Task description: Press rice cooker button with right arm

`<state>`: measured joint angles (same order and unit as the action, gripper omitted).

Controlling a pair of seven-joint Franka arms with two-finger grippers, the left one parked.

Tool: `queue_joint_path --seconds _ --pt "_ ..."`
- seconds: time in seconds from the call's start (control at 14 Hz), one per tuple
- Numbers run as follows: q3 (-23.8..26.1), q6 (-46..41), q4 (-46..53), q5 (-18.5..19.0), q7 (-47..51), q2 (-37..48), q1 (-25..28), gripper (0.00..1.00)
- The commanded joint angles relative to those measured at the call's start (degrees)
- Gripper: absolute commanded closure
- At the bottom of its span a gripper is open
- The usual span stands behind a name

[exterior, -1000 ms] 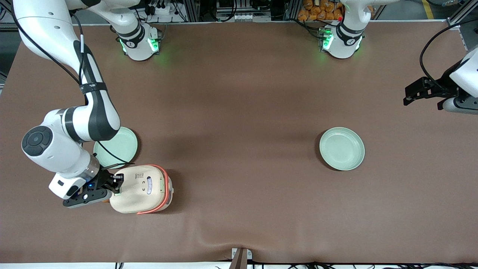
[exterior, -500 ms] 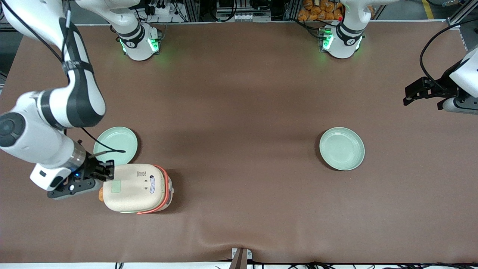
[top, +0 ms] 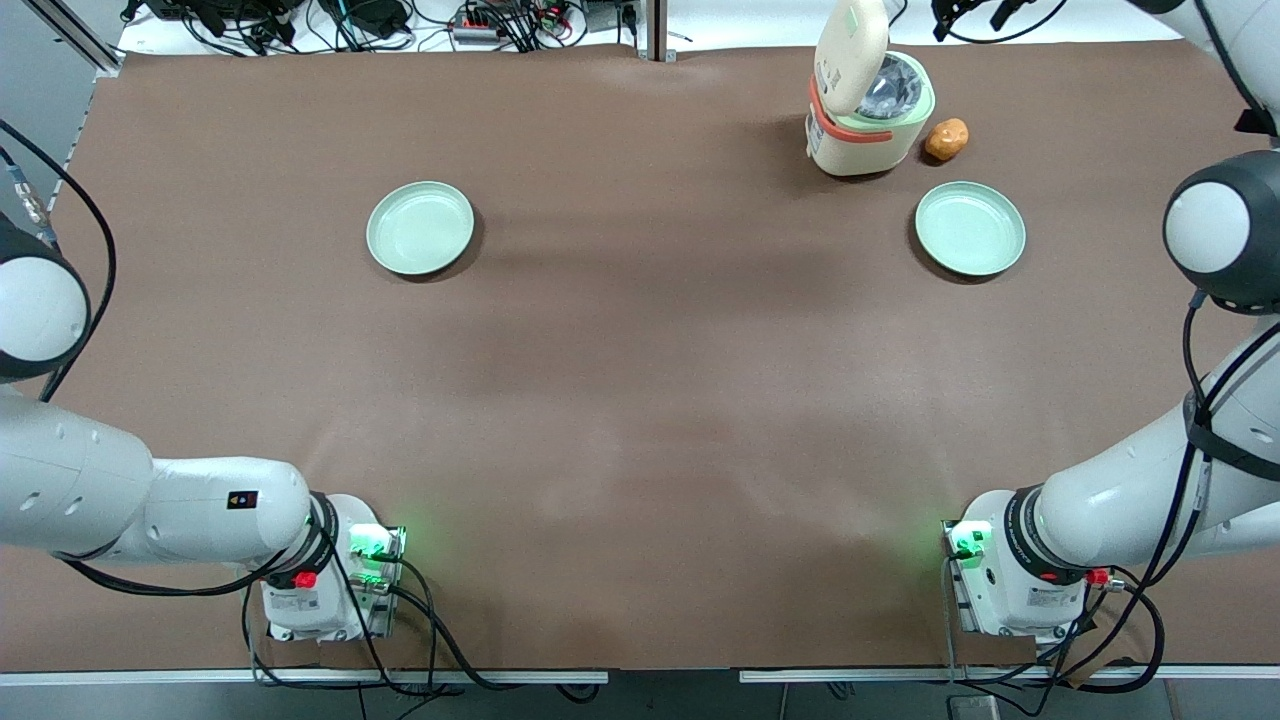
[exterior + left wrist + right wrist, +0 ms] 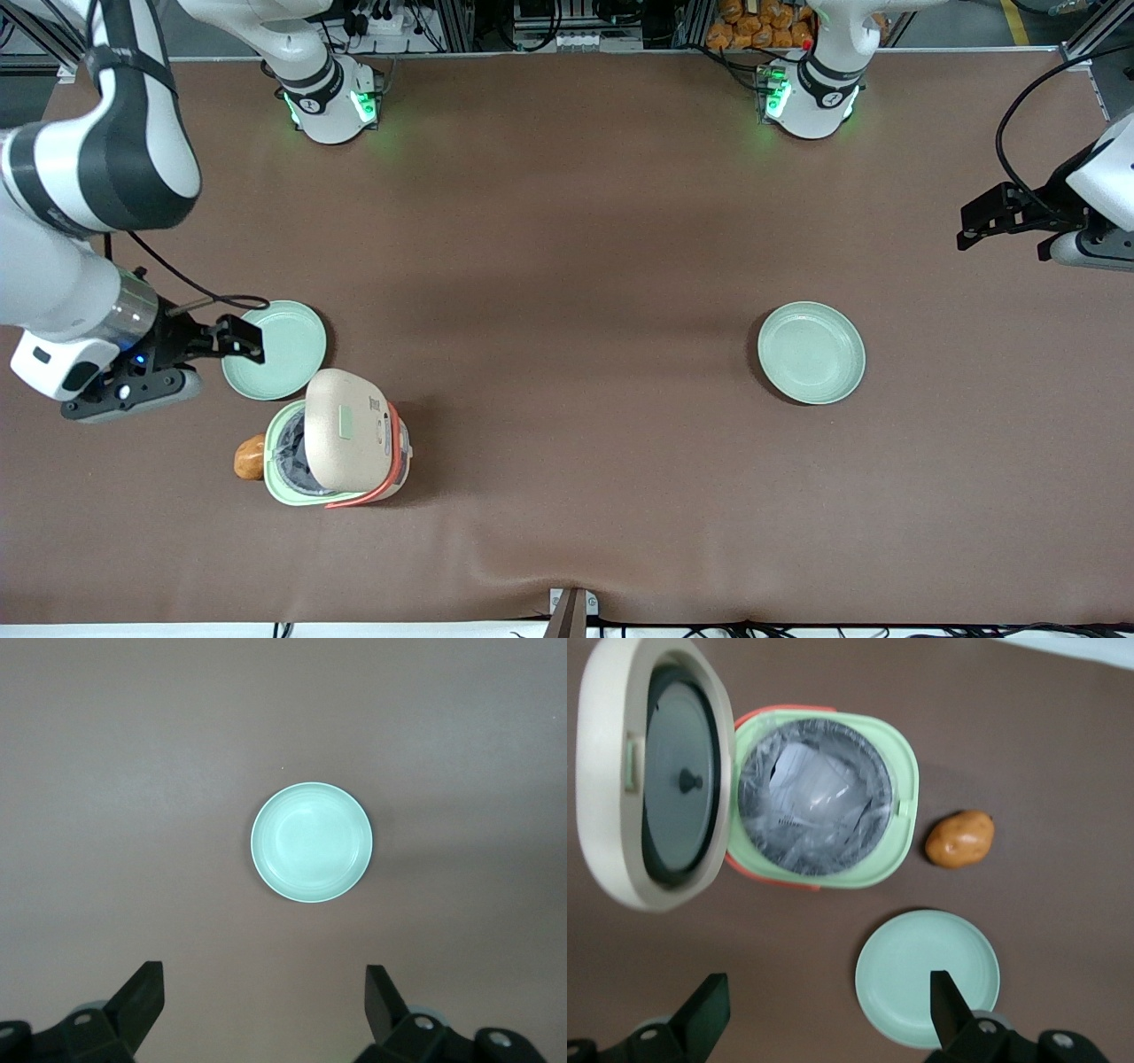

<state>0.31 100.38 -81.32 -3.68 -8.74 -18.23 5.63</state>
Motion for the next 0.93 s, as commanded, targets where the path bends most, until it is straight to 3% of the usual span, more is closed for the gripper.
queue_joint_path --seconds 0.0,0.43,0.71,0.86 --pt "0.5 -5.5 -1.2 -1.2 -0.4 4.5 -1.6 0.00" --pt "0.2 -21.8 -2.3 -0.5 -0.6 11.4 -5.4 0.00" --pt "-2.0 -20.3 -3.9 0.3 -0.6 12.6 -6.9 0.00" --pt "-2.4 -14.8 -6.7 0.4 -0.7 12.6 -7.0 0.00"
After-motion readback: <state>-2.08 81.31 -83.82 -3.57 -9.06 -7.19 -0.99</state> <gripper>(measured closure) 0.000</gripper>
